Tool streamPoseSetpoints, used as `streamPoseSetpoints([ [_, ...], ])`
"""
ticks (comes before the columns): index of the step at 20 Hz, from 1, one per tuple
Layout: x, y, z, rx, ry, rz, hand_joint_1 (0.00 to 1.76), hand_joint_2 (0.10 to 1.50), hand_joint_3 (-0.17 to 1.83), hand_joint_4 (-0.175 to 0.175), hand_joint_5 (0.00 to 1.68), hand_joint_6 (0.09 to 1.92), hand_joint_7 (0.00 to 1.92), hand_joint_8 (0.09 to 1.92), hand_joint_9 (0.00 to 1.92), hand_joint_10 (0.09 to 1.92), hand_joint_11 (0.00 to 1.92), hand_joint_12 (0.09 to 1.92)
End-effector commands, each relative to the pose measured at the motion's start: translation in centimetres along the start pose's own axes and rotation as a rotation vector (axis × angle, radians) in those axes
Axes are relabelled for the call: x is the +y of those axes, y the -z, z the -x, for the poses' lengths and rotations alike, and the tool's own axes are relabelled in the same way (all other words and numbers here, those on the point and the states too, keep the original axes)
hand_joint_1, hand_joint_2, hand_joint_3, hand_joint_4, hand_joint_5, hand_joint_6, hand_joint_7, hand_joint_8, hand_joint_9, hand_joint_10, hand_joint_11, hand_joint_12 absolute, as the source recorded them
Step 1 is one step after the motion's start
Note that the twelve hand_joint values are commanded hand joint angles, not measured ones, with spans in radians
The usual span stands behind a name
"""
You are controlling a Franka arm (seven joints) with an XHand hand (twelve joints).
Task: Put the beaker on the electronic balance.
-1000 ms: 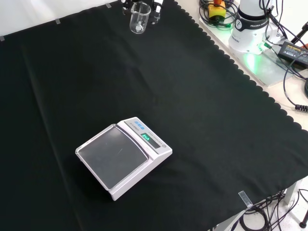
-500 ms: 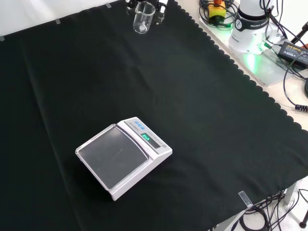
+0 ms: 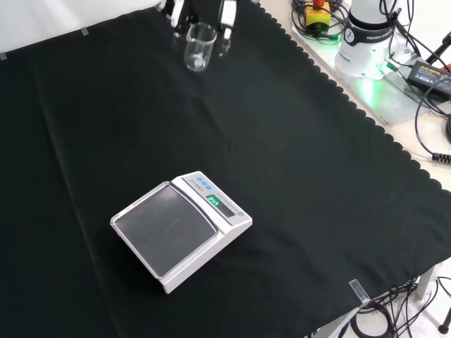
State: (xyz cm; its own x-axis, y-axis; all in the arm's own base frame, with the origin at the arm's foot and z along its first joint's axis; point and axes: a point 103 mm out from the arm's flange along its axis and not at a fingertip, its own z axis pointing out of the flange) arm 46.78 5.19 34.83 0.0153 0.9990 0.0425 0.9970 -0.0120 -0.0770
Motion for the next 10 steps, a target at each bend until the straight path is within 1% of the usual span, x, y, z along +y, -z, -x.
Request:
streamPoseSetpoints([
  [1,7.4,-2.5,-5.5,0.139,0.125,0.009,1.13,0.56,0.84,0.175,1.29,0.74,1.75,0.21,1.64,0.27,0.94,1.15],
  [4,10.1,-3.2,-7.0,0.187,0.173,-0.013,1.13,0.56,0.84,0.175,1.29,0.74,1.75,0.21,1.64,0.27,0.94,1.15],
  [6,11.9,-3.8,-7.9,0.175,0.201,0.001,1.13,0.56,0.84,0.175,1.29,0.74,1.75,0.21,1.64,0.27,0.94,1.15],
  [7,12.8,-4.0,-8.3,0.180,0.212,0.006,1.14,0.56,0.84,0.175,1.29,0.74,1.75,0.21,1.64,0.27,0.94,1.16],
  [10,15.5,-5.2,-9.7,0.178,0.237,-0.013,1.14,0.56,0.85,0.175,1.29,0.74,1.75,0.21,1.64,0.27,0.94,1.16],
])
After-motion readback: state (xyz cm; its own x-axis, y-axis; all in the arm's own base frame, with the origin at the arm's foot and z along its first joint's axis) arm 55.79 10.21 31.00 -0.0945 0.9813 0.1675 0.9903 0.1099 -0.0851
